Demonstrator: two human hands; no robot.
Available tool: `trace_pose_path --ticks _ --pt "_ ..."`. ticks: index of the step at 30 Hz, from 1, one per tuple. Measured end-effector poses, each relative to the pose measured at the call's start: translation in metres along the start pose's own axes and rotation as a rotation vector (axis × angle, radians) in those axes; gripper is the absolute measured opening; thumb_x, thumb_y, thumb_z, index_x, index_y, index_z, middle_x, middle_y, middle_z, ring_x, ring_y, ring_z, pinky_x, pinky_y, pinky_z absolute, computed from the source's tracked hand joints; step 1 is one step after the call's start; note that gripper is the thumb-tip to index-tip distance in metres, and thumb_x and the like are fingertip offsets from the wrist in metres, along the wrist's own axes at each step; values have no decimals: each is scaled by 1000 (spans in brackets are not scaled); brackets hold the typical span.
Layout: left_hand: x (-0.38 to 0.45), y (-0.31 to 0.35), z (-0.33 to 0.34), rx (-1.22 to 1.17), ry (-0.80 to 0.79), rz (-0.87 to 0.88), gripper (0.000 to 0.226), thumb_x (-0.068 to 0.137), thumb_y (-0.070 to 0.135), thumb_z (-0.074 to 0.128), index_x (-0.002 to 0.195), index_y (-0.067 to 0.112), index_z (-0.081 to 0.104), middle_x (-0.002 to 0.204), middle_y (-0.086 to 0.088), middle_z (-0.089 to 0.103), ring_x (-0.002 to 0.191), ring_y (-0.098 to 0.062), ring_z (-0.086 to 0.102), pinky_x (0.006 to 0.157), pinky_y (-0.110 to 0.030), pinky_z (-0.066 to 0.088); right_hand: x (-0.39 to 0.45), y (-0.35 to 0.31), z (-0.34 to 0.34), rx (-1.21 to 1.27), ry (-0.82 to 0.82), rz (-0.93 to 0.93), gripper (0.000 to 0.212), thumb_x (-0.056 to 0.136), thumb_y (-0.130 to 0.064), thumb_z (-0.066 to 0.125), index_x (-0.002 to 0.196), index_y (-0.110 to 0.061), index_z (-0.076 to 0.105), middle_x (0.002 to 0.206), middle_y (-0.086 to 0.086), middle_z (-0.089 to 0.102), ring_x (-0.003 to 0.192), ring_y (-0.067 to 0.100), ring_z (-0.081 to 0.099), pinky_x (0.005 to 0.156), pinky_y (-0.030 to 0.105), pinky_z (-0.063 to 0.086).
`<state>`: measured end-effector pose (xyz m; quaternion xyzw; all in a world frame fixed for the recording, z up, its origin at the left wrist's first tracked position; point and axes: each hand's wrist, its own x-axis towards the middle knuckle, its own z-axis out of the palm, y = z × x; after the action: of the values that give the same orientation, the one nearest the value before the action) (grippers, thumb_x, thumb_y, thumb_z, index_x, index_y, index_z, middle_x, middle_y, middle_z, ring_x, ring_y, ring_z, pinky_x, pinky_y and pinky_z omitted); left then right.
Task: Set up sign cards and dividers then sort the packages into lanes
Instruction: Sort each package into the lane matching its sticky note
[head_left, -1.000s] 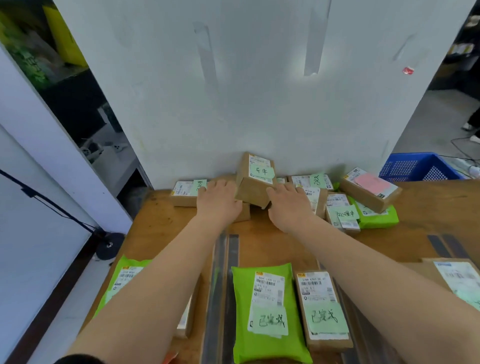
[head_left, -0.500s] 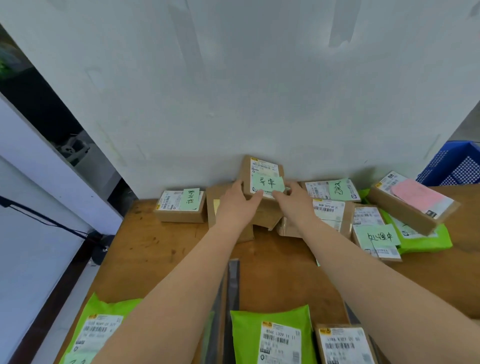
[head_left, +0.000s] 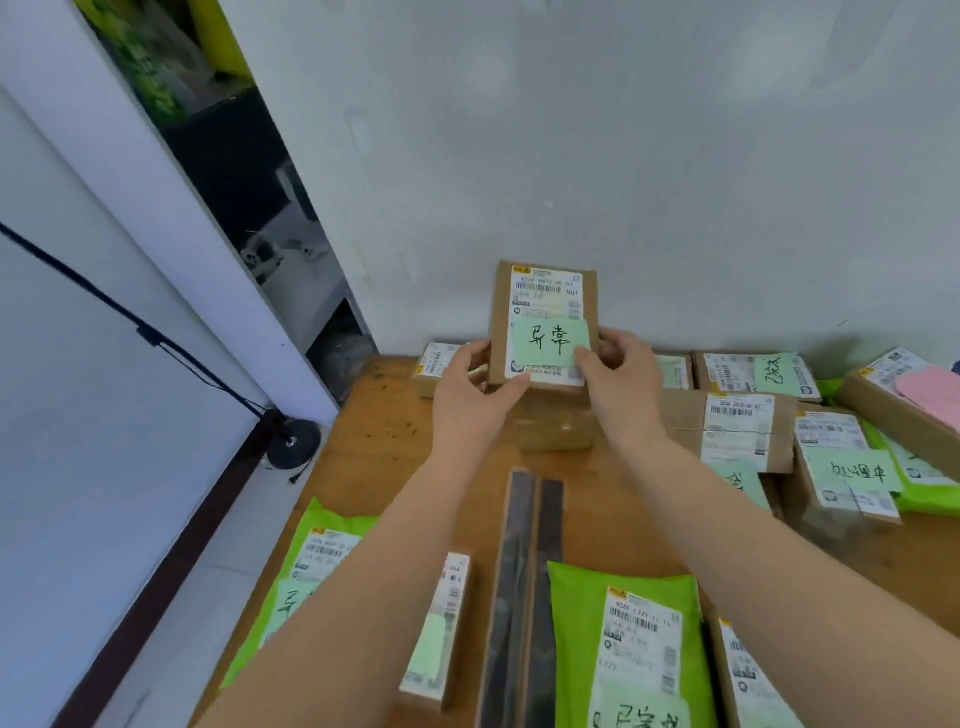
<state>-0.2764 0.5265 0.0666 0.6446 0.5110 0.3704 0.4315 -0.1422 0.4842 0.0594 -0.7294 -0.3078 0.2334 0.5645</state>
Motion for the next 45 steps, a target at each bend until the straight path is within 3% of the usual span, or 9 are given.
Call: trace_pose_path --ticks 6,11,17,23,33,35,37,39,45 --pt "0 -38 -92 -105 26 -137 55 82 23 70 132 15 49 123 -3 62 103 -12 59 85 -24 47 -54 -21 70 -69 -78 -25 32 88 -17 62 120 -16 60 109 -5 60 94 7 55 67 11 45" --pt "2 -78 -122 21 -104 -189 47 86 24 65 129 11 51 118 -4 62 94 -11 55 79 -22 41 -89 -3 111 -115 -52 107 35 90 -12 59 124 -9 56 121 4 63 102 12 57 80 23 50" --pt "0 -128 -124 125 -258 -242 50 84 24 68 129 7 52 120 -6 63 94 -16 61 70 -23 51 -112 26 128 -230 -26 205 29 92 -9 55 121 -10 57 121 5 64 99 13 60 55 9 42" --pt "-2 -148 -113 263 -389 -255 37 85 21 67 117 7 59 117 -7 66 102 -21 63 83 -29 49 -117 55 137 -356 -15 313 22 90 -5 54 112 -6 57 117 11 64 103 22 62 65 22 47" --pt "-9 -150 -111 476 -517 -242 35 83 27 69 109 7 54 110 -7 65 99 -23 61 74 -29 45 -128 71 132 -493 -63 358 20 91 -2 50 110 -2 55 118 12 63 104 24 63 47 12 37" --pt "-12 -148 -112 488 -527 -245 37 83 27 68 111 7 53 112 -7 64 100 -23 61 74 -29 46 -130 71 132 -523 -91 348 23 91 -4 52 114 -3 54 121 12 60 104 23 63 55 19 50" --pt "-13 -143 -114 506 -527 -230 39 84 28 68 113 8 51 112 -5 62 95 -20 58 72 -28 43 -130 66 130 -577 -134 310 34 90 -8 55 124 -5 49 127 11 53 109 24 59 79 30 56" --pt "-11 -132 -115 516 -495 -169 43 84 29 67 118 9 49 112 -3 57 94 -15 51 75 -27 41 -129 52 124 -637 -161 232 42 91 -14 56 131 -7 43 131 9 45 116 23 53 89 29 51" --pt "12 -87 -86 506 -448 85 60 87 34 62 139 16 39 141 -4 43 130 -21 41 106 -36 38 -95 19 83 -666 -99 -40 46 92 -24 54 135 -14 43 137 4 42 128 20 39 102 33 38"
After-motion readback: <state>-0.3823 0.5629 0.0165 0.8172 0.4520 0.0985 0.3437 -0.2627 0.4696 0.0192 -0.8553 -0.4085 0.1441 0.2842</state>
